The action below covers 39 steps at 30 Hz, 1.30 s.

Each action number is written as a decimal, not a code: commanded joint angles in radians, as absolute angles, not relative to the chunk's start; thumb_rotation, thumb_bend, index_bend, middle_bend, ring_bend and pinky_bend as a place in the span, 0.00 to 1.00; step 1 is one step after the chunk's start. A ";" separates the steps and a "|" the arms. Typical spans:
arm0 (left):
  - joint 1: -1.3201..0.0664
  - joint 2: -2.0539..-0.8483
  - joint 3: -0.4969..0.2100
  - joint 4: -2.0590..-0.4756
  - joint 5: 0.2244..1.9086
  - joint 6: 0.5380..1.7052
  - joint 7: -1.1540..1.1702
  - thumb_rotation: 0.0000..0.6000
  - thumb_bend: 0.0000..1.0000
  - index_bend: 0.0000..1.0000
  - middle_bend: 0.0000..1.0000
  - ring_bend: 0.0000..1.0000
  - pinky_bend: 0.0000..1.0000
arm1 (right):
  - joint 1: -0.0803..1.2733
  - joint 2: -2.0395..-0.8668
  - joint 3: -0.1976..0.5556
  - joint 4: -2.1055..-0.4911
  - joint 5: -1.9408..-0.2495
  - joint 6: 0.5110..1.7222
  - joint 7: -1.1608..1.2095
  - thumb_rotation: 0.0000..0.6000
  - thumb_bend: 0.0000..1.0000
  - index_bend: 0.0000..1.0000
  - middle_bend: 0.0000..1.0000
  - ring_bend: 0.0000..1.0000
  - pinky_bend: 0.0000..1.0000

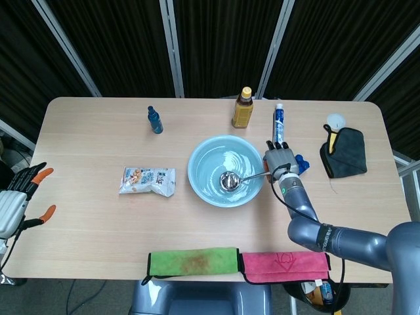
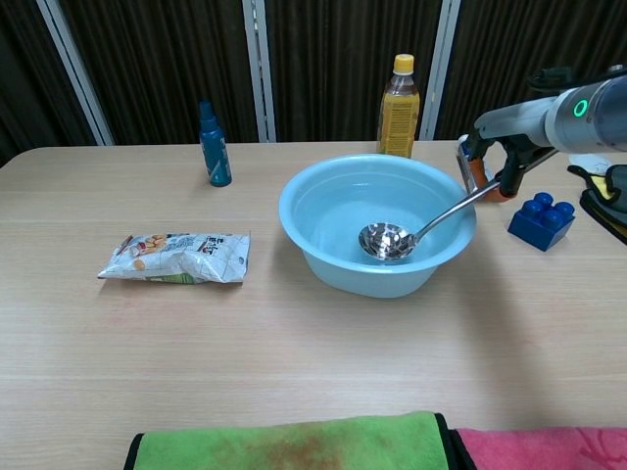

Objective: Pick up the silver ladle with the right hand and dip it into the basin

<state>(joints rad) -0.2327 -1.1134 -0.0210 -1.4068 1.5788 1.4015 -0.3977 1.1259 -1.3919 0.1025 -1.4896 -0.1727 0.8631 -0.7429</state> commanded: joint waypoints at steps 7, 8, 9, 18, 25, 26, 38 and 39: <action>-0.233 -1.105 -0.016 -1.399 1.591 1.411 -0.432 1.00 0.36 0.09 0.00 0.00 0.00 | 1.110 -1.415 0.091 -1.489 -0.177 0.881 -0.732 1.00 0.63 0.65 0.00 0.00 0.00; -0.234 -1.104 -0.016 -1.398 1.593 1.411 -0.436 1.00 0.35 0.09 0.00 0.00 0.00 | 1.108 -1.417 0.090 -1.489 -0.178 0.884 -0.732 1.00 0.63 0.65 0.00 0.00 0.00; -0.234 -1.104 -0.015 -1.396 1.595 1.412 -0.439 1.00 0.35 0.09 0.00 0.00 0.00 | 1.107 -1.418 0.090 -1.489 -0.179 0.886 -0.732 1.00 0.63 0.65 0.00 0.00 0.00; -0.236 -1.106 -0.014 -1.389 1.597 1.416 -0.447 1.00 0.36 0.09 0.00 0.00 0.00 | 1.114 -1.399 0.099 -1.526 -0.176 0.915 -0.750 1.00 0.64 0.65 0.00 0.00 0.00; -0.233 -1.108 -0.012 -1.402 1.593 1.415 -0.422 1.00 0.36 0.09 0.00 0.00 0.00 | 1.148 -1.366 0.105 -1.584 -0.108 0.940 -0.816 1.00 0.64 0.65 0.01 0.00 0.00; -0.232 -1.108 -0.011 -1.404 1.597 1.419 -0.420 1.00 0.36 0.09 0.00 0.00 0.00 | 1.152 -1.357 0.108 -1.596 -0.100 0.942 -0.820 1.00 0.64 0.65 0.01 0.00 0.00; -0.223 -1.104 -0.007 -1.412 1.612 1.447 -0.416 1.00 0.36 0.09 0.00 0.00 0.00 | 1.171 -1.234 0.140 -1.770 -0.061 1.030 -0.848 1.00 0.64 0.65 0.01 0.00 0.00; -0.223 -1.104 -0.007 -1.413 1.614 1.449 -0.415 1.00 0.36 0.09 0.00 0.00 0.00 | 1.171 -1.225 0.143 -1.784 -0.060 1.036 -0.850 1.00 0.64 0.65 0.01 0.00 0.00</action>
